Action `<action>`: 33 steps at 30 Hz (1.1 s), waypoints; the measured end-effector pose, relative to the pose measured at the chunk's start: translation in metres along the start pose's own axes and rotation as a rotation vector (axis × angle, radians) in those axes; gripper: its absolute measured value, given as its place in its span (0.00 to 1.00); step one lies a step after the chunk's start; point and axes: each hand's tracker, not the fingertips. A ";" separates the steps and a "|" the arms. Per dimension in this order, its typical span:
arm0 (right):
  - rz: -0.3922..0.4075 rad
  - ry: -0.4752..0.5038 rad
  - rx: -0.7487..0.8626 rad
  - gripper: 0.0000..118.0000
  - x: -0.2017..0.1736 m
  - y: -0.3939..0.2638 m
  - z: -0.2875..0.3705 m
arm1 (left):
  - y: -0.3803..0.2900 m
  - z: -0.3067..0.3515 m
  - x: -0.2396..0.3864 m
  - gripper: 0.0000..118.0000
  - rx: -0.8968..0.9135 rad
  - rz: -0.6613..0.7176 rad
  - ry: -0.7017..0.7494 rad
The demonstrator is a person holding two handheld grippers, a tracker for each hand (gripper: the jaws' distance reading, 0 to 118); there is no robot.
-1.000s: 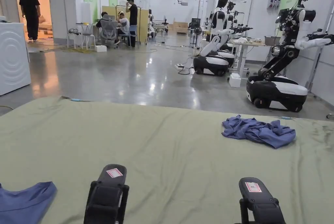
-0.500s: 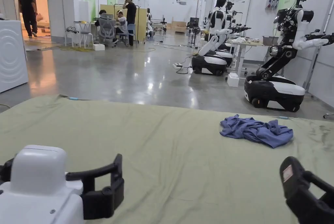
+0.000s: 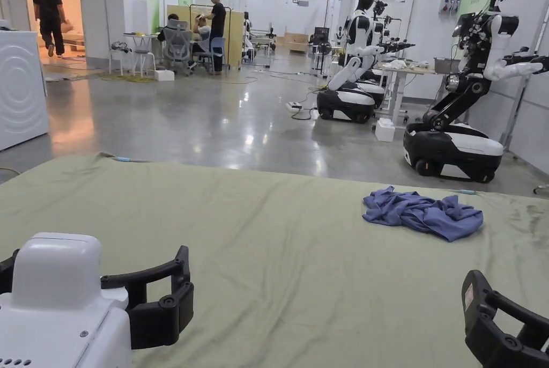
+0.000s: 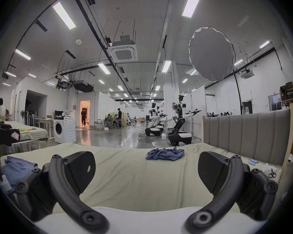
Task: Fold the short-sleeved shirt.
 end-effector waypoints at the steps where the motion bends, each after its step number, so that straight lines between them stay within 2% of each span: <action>1: 0.007 -0.001 -0.001 1.00 0.000 0.000 0.000 | 0.000 0.000 0.000 1.00 0.001 0.001 0.003; 19: 0.035 0.006 -0.002 1.00 -0.003 0.005 -0.002 | 0.003 0.000 0.010 1.00 -0.009 -0.060 -0.014; 24: 0.067 -0.019 0.049 1.00 -0.006 0.004 0.002 | 0.004 0.000 0.010 1.00 -0.001 -0.020 -0.025; 25: 0.081 -0.009 0.050 1.00 -0.007 0.005 0.003 | 0.005 0.000 0.008 1.00 0.003 0.004 -0.035; 29: 0.262 -0.001 -0.028 1.00 -0.016 0.006 0.002 | 0.013 -0.003 0.007 1.00 -0.015 0.044 -0.044; 31: 0.245 0.015 -0.032 0.99 -0.018 0.004 0.003 | 0.013 -0.003 0.009 1.00 0.012 0.023 -0.019; 32: 0.228 0.020 -0.029 0.90 -0.019 0.003 0.005 | 0.013 -0.001 0.011 1.00 0.021 0.012 -0.005; 33: 0.181 0.044 -0.026 0.45 -0.018 0.003 0.007 | 0.012 0.000 0.013 0.92 0.023 0.001 -0.001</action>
